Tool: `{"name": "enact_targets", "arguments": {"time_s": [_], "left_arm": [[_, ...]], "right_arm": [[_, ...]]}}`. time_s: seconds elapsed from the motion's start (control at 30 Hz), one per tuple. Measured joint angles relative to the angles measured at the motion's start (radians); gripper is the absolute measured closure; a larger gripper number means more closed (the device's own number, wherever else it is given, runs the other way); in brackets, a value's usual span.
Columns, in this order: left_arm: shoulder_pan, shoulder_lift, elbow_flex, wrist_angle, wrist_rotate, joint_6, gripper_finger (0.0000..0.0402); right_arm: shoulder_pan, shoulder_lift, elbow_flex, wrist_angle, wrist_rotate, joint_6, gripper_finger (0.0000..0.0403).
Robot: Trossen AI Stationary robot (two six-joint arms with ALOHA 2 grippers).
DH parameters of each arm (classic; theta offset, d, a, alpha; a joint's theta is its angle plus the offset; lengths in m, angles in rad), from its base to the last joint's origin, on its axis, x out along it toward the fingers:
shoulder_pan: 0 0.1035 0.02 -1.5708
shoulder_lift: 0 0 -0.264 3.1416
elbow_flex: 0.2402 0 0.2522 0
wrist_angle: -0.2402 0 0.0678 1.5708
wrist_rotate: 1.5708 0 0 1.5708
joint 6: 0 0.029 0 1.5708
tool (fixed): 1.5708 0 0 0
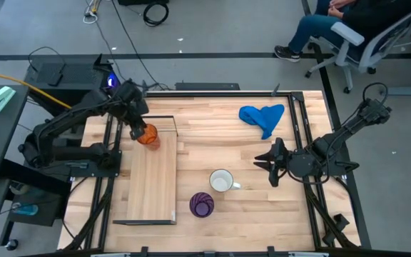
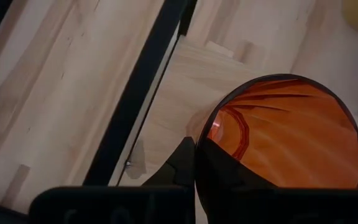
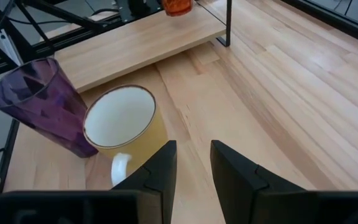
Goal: Stack small to large cups/mugs on shelf
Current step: Put the brown cup on the shelf
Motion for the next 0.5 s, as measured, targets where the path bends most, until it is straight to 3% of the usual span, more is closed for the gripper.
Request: {"name": "enact_targets", "arguments": {"time_s": [0.5], "left_arm": [[-0.012, 0.000, -0.108, 0.099, -0.011, -0.022, 0.0389]], "right_arm": [[-0.004, 0.000, 0.000, -0.001, 0.000, 0.000, 0.0298]]}}
